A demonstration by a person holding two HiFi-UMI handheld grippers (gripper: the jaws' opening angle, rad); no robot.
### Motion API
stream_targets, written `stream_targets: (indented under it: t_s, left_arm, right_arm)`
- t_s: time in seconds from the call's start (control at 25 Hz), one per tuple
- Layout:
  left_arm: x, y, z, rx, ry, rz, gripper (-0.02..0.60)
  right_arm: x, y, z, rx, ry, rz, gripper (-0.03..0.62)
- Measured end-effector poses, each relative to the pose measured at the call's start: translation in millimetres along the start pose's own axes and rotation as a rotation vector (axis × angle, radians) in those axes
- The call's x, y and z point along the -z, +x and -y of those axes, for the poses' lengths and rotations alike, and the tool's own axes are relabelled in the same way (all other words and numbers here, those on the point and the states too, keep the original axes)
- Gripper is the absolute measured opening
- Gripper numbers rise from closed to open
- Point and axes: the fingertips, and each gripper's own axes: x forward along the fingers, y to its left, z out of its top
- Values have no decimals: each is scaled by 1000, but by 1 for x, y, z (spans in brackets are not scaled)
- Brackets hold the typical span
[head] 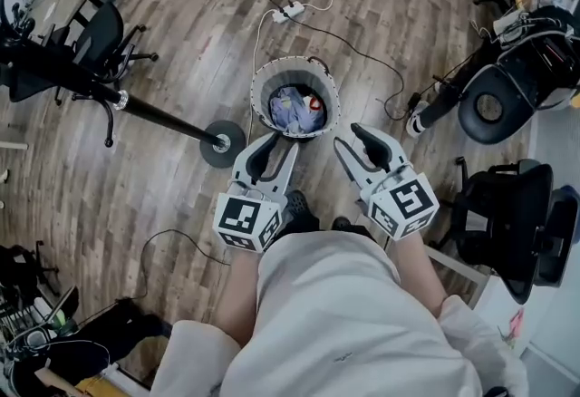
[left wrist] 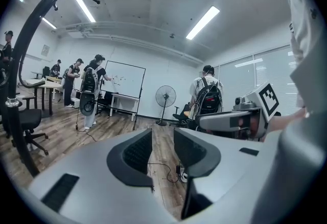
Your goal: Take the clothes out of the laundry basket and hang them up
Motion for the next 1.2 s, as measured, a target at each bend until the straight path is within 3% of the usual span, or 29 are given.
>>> stream_targets:
  t_s: [0.28, 0.56, 0.84, 1.2]
  left_arm:
    - [1, 1, -29, 29, 4, -17, 143]
    - [13, 6, -34, 37, -16, -55, 164]
    - [25, 32, -50, 6, -58, -92, 178]
    - [32, 82, -80, -73, -91, -152, 186]
  right_arm:
    - [3, 25, 1, 43, 27, -15, 159]
    - [18, 33, 0, 33, 56, -46, 184]
    - [29, 56, 30, 15, 81, -111, 193]
    - [36, 105, 73, -91, 61, -205, 203]
